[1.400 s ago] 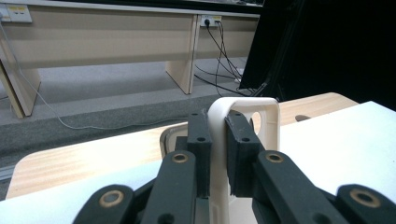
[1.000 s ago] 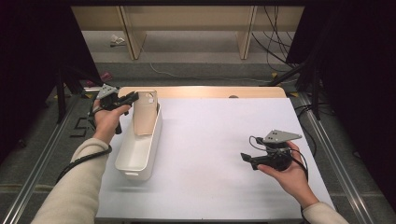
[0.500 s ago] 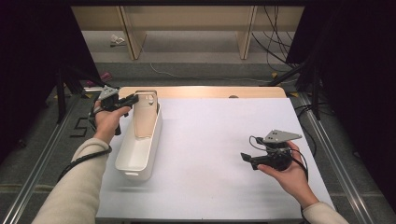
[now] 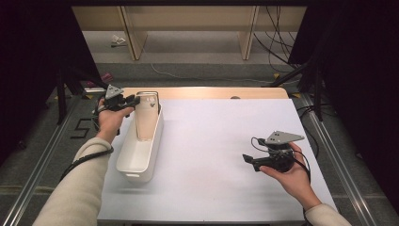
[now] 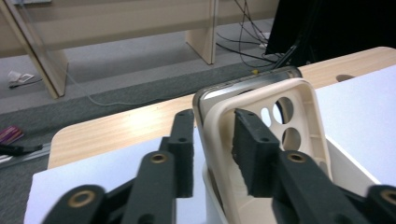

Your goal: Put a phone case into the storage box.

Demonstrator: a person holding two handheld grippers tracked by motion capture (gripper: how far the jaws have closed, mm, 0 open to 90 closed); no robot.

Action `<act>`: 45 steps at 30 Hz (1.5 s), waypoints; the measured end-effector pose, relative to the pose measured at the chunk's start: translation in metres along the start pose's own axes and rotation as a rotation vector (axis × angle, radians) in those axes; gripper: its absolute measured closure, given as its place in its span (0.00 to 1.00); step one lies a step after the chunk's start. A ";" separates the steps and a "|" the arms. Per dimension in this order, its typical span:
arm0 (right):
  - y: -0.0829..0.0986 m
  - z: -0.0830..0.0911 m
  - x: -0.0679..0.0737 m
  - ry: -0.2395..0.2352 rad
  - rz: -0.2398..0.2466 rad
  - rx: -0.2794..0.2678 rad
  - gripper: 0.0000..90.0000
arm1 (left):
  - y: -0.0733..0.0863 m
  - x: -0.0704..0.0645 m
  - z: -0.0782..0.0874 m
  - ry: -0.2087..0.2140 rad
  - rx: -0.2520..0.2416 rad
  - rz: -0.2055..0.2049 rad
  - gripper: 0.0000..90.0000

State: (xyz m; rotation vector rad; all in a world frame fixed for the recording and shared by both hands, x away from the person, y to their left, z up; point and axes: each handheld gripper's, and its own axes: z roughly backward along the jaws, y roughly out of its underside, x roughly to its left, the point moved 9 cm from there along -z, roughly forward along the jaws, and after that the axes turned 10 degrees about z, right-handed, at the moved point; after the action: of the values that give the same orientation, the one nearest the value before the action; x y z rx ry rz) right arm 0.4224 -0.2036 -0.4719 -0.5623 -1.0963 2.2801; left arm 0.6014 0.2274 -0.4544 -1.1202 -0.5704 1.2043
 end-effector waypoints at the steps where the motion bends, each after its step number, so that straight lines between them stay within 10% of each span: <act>1: 0.000 0.000 0.000 0.000 0.000 0.000 0.18 | 0.000 0.001 0.000 -0.010 0.003 -0.001 0.72; 18: 0.000 0.000 0.001 0.001 0.000 0.002 0.18 | -0.001 -0.002 0.022 -0.057 0.047 0.040 0.27; 45: -0.002 0.001 -0.001 0.005 -0.004 -0.009 0.18 | 0.027 -0.058 0.090 0.090 0.055 -0.012 0.00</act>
State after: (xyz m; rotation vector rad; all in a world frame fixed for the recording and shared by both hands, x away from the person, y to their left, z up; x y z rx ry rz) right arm 0.4230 -0.2037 -0.4701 -0.5677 -1.1045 2.2703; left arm 0.4953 0.2060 -0.4322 -1.1164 -0.4721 1.1471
